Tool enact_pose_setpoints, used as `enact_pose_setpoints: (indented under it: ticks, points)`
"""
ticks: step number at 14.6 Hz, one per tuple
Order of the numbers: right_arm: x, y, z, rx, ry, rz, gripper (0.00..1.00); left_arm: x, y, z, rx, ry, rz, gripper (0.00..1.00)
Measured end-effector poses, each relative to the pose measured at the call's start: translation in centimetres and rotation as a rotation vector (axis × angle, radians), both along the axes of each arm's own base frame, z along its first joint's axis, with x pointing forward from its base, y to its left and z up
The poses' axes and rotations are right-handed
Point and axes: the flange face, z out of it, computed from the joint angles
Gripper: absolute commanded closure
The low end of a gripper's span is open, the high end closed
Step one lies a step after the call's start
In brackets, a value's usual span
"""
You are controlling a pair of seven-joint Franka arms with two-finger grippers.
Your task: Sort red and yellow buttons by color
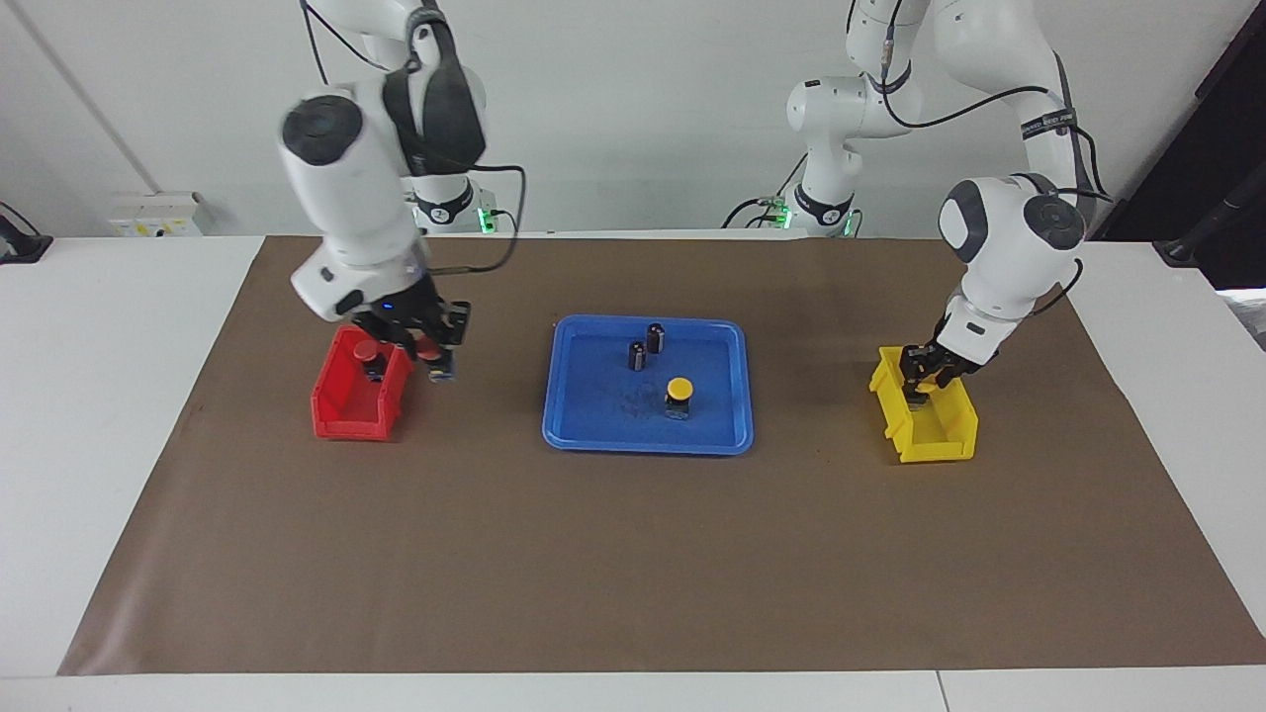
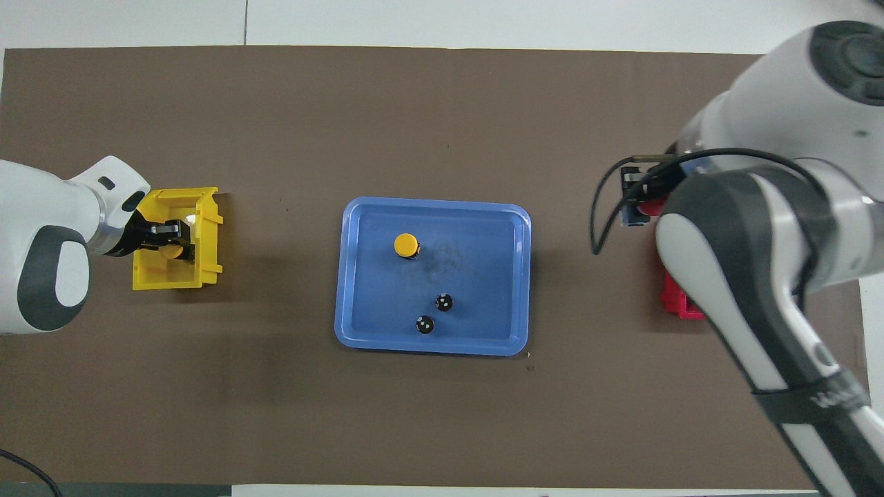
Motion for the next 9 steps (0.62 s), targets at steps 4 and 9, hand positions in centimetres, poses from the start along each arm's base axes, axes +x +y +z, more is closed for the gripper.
enact_pose_setpoints:
  ticks: [4, 9]
  points:
    - [-1.2, -5.1, -5.6, 0.006, -0.059, 0.063, 0.83, 1.1, -0.3, 9.0, -0.006, -0.009, -0.012, 0.00]
    - [-2.0, -6.1, -8.7, -0.003, -0.056, 0.144, 0.83, -0.4, -1.5, 22.0, 0.005, 0.009, -0.049, 0.00]
